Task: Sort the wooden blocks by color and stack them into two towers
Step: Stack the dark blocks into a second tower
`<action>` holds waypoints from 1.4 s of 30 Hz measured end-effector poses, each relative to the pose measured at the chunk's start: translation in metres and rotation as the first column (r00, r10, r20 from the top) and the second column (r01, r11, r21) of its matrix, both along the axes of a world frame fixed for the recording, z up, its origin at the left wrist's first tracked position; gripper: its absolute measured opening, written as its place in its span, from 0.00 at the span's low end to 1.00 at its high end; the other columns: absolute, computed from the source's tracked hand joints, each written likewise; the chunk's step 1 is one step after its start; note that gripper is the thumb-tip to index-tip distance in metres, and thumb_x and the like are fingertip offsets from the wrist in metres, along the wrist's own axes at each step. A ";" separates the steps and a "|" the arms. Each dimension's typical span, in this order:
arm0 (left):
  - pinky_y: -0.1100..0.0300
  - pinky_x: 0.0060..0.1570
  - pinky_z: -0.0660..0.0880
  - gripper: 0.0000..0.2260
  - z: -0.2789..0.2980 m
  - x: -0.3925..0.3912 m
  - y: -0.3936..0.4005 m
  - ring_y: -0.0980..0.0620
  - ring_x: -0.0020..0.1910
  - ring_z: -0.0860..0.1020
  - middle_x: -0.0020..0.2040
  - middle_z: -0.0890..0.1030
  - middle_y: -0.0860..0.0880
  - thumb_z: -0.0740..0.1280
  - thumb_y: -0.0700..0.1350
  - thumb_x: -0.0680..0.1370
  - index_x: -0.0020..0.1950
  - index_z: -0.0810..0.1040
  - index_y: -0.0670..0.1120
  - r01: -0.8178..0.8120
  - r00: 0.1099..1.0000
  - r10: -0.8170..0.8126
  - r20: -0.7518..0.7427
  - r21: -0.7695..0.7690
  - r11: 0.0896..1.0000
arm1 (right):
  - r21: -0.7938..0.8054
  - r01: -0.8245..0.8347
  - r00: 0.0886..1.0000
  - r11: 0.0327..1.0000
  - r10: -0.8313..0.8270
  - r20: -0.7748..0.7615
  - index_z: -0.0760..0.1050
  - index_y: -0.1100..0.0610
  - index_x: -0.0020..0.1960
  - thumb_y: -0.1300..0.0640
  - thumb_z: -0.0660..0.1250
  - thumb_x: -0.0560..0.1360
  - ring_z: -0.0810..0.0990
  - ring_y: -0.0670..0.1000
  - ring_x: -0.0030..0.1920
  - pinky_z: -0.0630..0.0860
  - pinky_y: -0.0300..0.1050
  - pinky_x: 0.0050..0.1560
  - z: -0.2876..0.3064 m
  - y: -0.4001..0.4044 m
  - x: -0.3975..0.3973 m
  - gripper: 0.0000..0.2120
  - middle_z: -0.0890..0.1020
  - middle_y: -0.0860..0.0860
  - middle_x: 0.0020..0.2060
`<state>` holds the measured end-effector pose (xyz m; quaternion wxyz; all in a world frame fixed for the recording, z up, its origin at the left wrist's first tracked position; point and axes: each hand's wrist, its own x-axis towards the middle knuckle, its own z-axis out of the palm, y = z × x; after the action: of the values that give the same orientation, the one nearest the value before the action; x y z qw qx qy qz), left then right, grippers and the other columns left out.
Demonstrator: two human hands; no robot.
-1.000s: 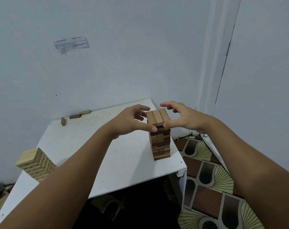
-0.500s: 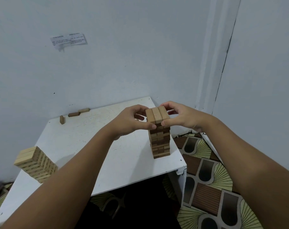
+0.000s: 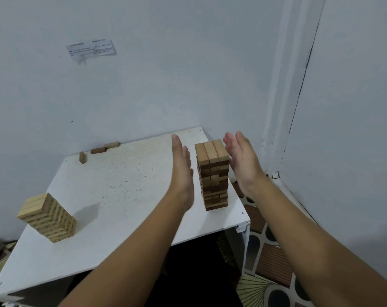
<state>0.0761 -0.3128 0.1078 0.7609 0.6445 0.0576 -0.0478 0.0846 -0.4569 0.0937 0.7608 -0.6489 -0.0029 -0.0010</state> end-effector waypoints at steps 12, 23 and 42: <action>0.50 0.56 0.80 0.41 0.004 -0.021 -0.029 0.48 0.56 0.86 0.56 0.87 0.47 0.42 0.74 0.80 0.61 0.85 0.49 0.020 0.998 -0.027 -0.050 -0.134 0.991 | 0.144 -0.068 0.996 0.987 0.074 -0.040 0.78 0.49 0.57 0.42 0.43 0.87 0.86 0.40 0.45 0.79 0.32 0.39 -0.011 0.013 -0.003 0.26 0.88 0.44 0.44; 0.61 0.44 0.75 0.44 -0.001 -0.014 -0.023 0.51 0.67 0.79 0.71 0.79 0.50 0.43 0.79 0.75 0.79 0.70 0.54 -0.010 0.998 0.006 -0.056 -0.075 0.997 | 0.128 0.016 0.998 0.992 -0.008 -0.065 0.61 0.52 0.82 0.34 0.44 0.84 0.69 0.46 0.76 0.68 0.40 0.66 -0.027 0.009 0.003 0.34 0.71 0.48 0.77; 0.54 0.64 0.58 0.37 0.001 -0.024 -0.026 0.59 0.76 0.60 0.82 0.60 0.57 0.40 0.73 0.79 0.85 0.54 0.58 -0.038 0.996 0.030 -0.080 -0.107 0.994 | 0.134 0.037 0.995 0.990 -0.023 -0.101 0.62 0.50 0.82 0.32 0.43 0.83 0.67 0.46 0.77 0.59 0.53 0.80 -0.024 0.012 0.000 0.35 0.71 0.46 0.76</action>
<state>0.0516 -0.3392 0.1089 0.7926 0.5989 0.0958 -0.0631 0.0851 -0.4445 0.0700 0.8025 -0.5947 0.0447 0.0197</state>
